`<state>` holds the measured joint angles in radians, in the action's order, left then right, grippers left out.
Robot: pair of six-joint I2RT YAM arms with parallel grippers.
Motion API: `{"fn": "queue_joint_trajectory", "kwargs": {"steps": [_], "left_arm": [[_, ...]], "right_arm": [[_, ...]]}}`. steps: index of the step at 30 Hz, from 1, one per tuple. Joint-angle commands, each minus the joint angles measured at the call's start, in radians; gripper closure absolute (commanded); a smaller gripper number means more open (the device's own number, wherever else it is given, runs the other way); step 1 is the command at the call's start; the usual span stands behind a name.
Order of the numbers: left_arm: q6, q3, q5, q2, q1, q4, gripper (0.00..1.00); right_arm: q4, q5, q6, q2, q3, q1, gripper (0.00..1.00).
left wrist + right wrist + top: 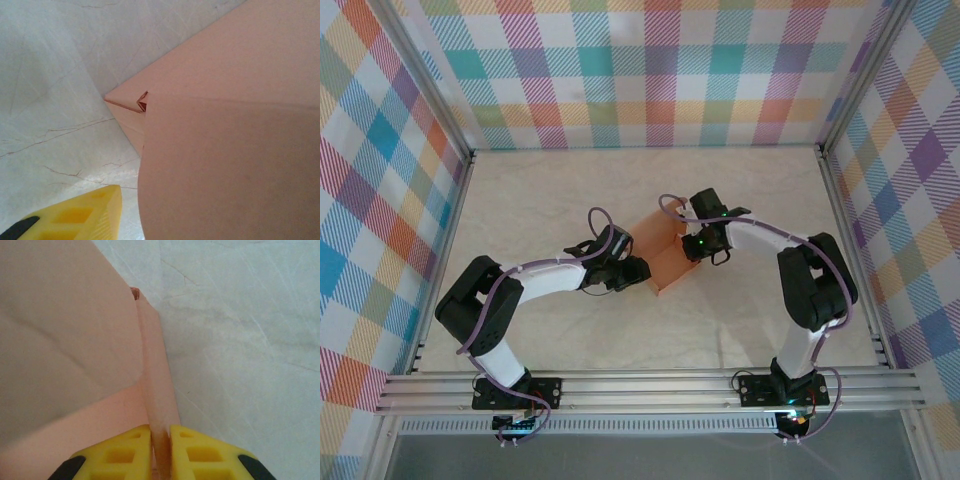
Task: Fold the paper box
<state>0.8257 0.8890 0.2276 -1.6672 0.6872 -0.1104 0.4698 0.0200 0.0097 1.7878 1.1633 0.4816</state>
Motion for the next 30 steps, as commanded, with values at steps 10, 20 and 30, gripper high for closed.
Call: {"fn": "queue_joint_trajectory", "kwargs": {"steps": [10, 20, 30], "left_arm": [[-0.005, -0.023, -0.037, -0.068, 0.014, -0.143, 0.57], [-0.007, -0.023, -0.039, -0.072, 0.013, -0.146, 0.58], [-0.006, -0.022, -0.039, -0.072, 0.014, -0.148, 0.58]], "right_arm": [[0.111, 0.158, -0.083, 0.111, 0.08, 0.088, 0.8], [0.124, 0.149, -0.1, 0.139, 0.107, 0.089, 0.78], [0.133, 0.15, -0.147, 0.162, 0.13, 0.089, 0.75]]}}
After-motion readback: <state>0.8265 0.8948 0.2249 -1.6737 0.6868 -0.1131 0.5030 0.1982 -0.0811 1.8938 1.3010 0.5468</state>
